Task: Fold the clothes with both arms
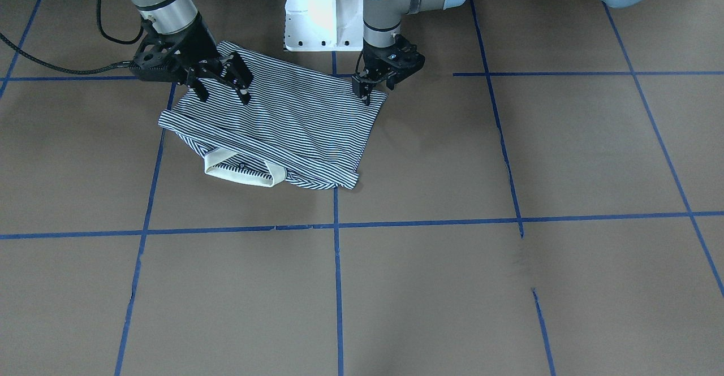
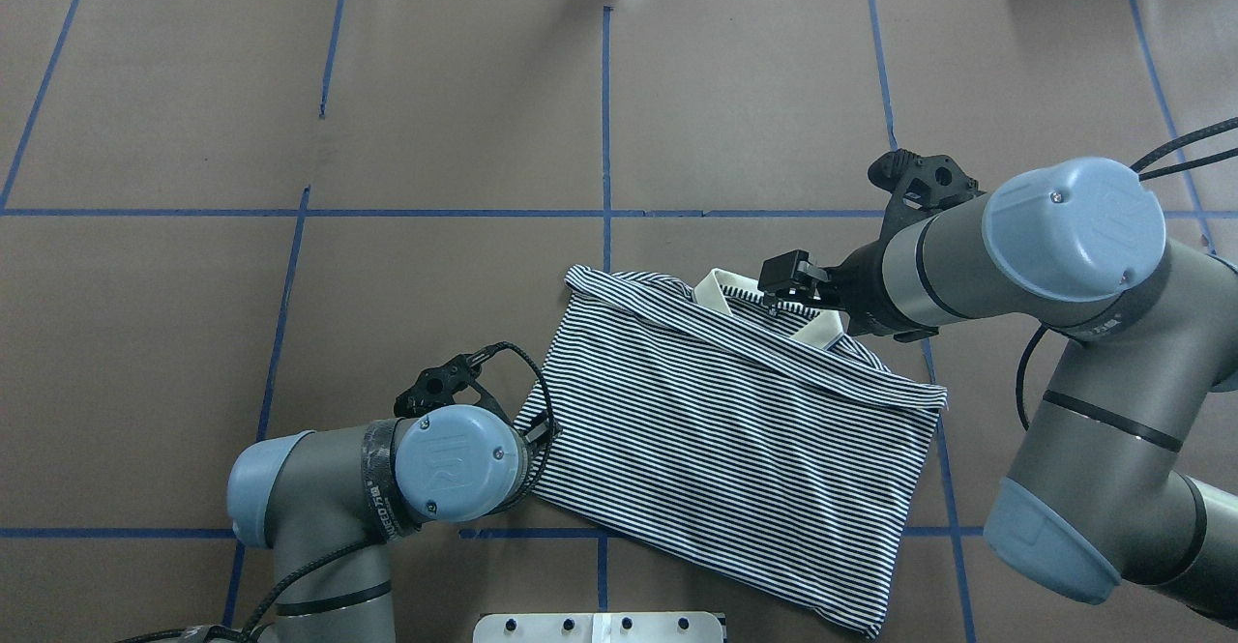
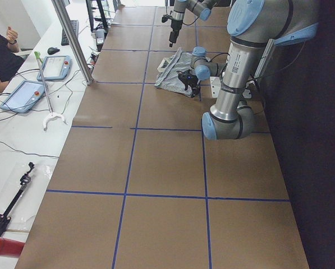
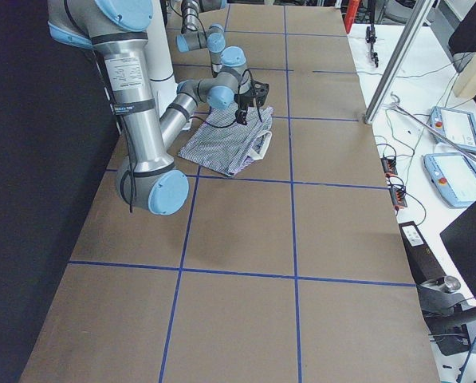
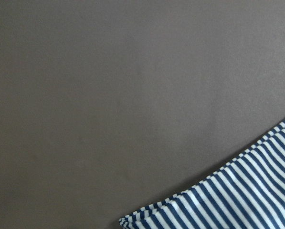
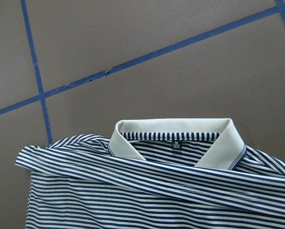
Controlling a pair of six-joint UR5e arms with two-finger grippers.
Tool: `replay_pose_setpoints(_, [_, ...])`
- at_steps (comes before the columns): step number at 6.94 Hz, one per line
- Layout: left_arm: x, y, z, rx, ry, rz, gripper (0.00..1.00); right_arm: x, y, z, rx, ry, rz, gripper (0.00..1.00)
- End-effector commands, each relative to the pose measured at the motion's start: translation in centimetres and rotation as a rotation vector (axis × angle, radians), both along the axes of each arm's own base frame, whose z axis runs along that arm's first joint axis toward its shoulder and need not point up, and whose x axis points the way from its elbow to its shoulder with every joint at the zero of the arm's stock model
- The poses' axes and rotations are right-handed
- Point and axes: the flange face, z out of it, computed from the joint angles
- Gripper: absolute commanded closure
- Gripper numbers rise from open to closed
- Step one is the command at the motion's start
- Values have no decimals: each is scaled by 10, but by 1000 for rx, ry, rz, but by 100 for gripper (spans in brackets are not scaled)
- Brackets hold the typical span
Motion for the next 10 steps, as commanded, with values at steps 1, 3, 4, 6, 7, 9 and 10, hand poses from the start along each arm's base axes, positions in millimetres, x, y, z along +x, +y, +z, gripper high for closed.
replay_pose_setpoints(1, [2,0,1,2,-1,3,70,0,0,1,-2,1,-1,0])
replay_pose_setpoints(3, [1,0,0,21,-3,21,100,0,0,1,0,2,1,0])
replay_pose_setpoints(4, [-4,-5,-4,39,3,28,100,-1,-1,2,-1,5,3,0])
replay_pose_setpoints(6, [-27,-53,-1,44,-8,-47,100,-1,-1,2,-9,4,6,0])
replay_pose_setpoints(7, [-40,-80,3,89,-32,-41,100,0,-1,2,-10,4,8,0])
replay_pose_setpoints(9, [-64,-128,8,145,-67,-58,100,-1,-1,4,-13,7,9,0])
replay_pose_setpoints(10, [-82,-156,-7,228,-80,-82,100,-1,-1,4,-12,8,8,0])
